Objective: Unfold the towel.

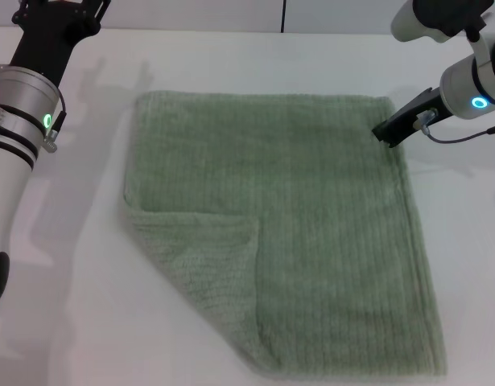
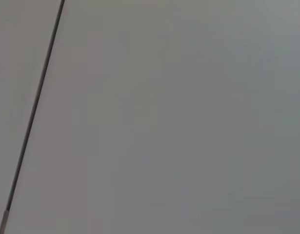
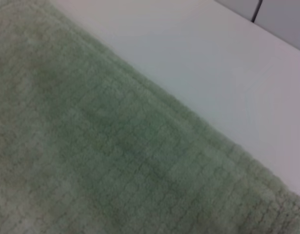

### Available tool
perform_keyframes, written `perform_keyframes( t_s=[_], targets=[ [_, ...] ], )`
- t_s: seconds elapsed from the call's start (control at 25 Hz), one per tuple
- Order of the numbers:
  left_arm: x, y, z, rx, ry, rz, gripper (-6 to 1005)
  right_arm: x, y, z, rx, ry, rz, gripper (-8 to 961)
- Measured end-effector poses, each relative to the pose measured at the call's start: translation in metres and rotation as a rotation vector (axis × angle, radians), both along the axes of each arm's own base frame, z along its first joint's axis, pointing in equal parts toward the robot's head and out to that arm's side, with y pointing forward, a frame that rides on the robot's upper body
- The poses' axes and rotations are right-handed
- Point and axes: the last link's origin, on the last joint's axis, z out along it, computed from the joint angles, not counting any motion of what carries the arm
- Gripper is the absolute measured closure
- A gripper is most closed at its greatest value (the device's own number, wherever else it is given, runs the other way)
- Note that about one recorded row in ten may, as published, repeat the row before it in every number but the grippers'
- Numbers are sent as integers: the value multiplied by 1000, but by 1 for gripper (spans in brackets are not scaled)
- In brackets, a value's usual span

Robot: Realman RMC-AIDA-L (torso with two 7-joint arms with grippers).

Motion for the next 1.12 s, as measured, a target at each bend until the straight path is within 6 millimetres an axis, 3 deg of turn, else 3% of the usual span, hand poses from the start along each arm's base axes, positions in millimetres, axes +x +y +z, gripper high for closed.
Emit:
perform_keyframes(
  t_s=[1.12],
  targets=[
    [4,1,-4,-14,-9,-9,209,12,-5,-7,-50,-5,-5,954]
  ],
)
